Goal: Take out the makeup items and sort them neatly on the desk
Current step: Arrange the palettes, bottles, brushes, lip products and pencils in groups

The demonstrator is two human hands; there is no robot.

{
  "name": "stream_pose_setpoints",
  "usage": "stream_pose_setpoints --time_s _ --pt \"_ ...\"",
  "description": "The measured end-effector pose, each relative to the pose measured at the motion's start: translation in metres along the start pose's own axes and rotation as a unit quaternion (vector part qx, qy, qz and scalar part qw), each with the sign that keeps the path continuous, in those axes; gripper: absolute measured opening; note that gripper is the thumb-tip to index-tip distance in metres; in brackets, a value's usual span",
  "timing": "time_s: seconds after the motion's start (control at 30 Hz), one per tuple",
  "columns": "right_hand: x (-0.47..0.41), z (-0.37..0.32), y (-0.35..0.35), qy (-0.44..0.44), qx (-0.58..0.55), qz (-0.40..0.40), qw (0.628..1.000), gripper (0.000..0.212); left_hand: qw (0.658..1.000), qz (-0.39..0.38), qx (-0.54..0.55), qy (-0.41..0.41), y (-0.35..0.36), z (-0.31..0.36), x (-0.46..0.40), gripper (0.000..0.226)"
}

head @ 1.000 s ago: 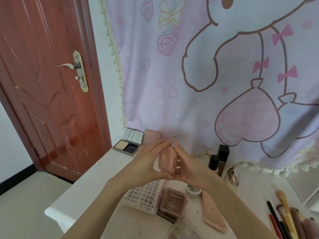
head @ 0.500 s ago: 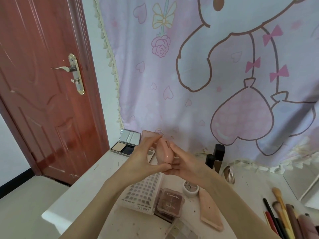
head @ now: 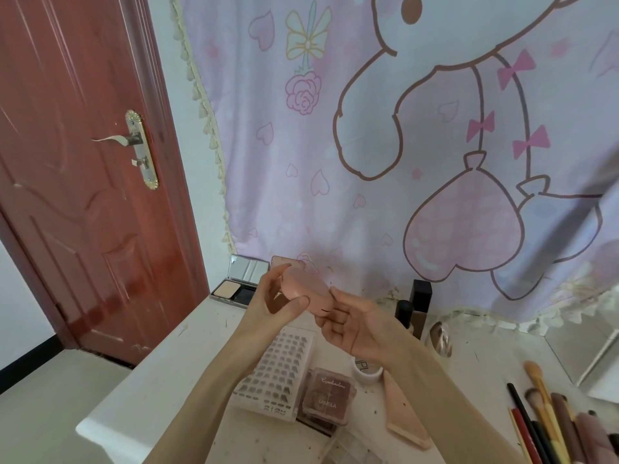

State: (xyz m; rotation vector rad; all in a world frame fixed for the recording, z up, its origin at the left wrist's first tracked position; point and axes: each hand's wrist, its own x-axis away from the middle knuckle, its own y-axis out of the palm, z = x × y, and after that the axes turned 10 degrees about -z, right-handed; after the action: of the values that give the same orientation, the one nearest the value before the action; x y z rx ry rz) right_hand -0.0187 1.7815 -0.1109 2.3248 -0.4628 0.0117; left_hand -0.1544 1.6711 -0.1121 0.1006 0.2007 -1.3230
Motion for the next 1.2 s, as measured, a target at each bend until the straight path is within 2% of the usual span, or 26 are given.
stream_pose_setpoints --time_s 0.1,0.27,0.37,0.53,0.67,0.77,0.93,1.07,1.2 --pt "0.003 -0.001 0.000 -0.007 -0.021 0.030 0.999 0.038 0.996 -0.029 -0.082 0.002 -0.003 0.001 -0.001 0.056" --pt "0.003 0.001 -0.001 -0.059 0.054 0.087 0.993 0.024 0.963 0.022 -0.267 0.022 0.005 -0.001 -0.002 0.075" --pt "0.003 0.003 0.001 -0.076 0.069 0.081 0.991 0.020 0.940 0.033 -0.338 0.037 0.009 -0.004 -0.006 0.080" --pt "0.009 0.001 0.004 -0.082 0.065 0.032 0.994 0.024 0.940 0.039 -0.338 0.040 0.005 -0.003 -0.011 0.066" --pt "0.012 -0.001 0.004 -0.031 0.046 -0.022 0.998 0.046 0.966 0.031 -0.251 0.047 0.006 0.002 -0.008 0.055" --pt "0.012 -0.002 0.007 -0.007 0.039 -0.071 0.997 0.049 0.969 0.024 -0.237 0.070 0.011 0.002 -0.005 0.054" --pt "0.008 -0.001 0.006 -0.019 -0.002 -0.082 0.996 0.055 0.960 -0.012 -0.270 0.078 0.011 0.009 -0.005 0.058" --pt "0.005 -0.002 0.005 -0.025 0.001 -0.101 0.995 0.056 0.954 -0.030 -0.294 0.046 0.012 0.016 -0.007 0.065" --pt "0.006 0.000 0.001 -0.020 0.001 -0.089 0.996 0.057 0.958 -0.056 -0.279 0.038 0.010 0.016 -0.009 0.084"
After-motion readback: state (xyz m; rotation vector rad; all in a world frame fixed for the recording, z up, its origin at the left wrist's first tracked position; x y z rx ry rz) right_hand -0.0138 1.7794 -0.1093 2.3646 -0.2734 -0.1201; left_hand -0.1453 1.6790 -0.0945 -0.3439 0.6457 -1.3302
